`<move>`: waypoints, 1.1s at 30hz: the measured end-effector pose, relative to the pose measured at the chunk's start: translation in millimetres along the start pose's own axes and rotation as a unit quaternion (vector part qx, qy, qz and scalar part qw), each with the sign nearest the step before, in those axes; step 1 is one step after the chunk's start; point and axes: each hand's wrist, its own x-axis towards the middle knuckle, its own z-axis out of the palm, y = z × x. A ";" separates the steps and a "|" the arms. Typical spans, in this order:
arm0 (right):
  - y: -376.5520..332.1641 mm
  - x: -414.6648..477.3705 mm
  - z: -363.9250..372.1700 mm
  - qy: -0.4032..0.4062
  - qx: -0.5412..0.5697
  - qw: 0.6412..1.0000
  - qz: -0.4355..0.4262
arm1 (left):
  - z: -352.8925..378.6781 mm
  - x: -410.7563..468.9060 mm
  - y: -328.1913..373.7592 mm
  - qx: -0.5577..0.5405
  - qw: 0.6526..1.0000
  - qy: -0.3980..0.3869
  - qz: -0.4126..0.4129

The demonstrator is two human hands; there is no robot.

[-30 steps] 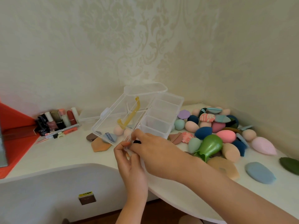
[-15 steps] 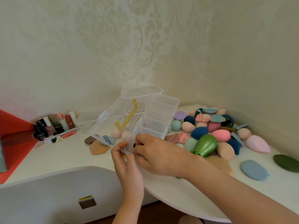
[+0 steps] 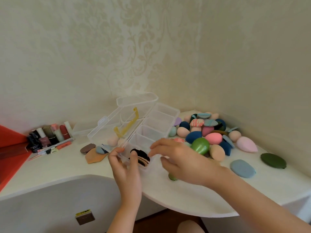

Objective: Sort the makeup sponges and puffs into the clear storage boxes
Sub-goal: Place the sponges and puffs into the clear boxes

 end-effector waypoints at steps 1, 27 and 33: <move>5.4 -8.3 -7.4 0.023 0.001 0.999 0.023 | 0.2 -0.9 0.1 0.011 1.000 0.001 0.006; 68.9 -86.7 -73.7 -0.119 -0.140 0.814 0.550 | 29.4 -17.4 18.7 -0.016 0.998 -0.052 0.014; 52.2 -84.3 -82.8 0.001 -0.196 0.850 0.489 | 24.0 -18.6 21.6 0.036 0.997 -0.053 0.035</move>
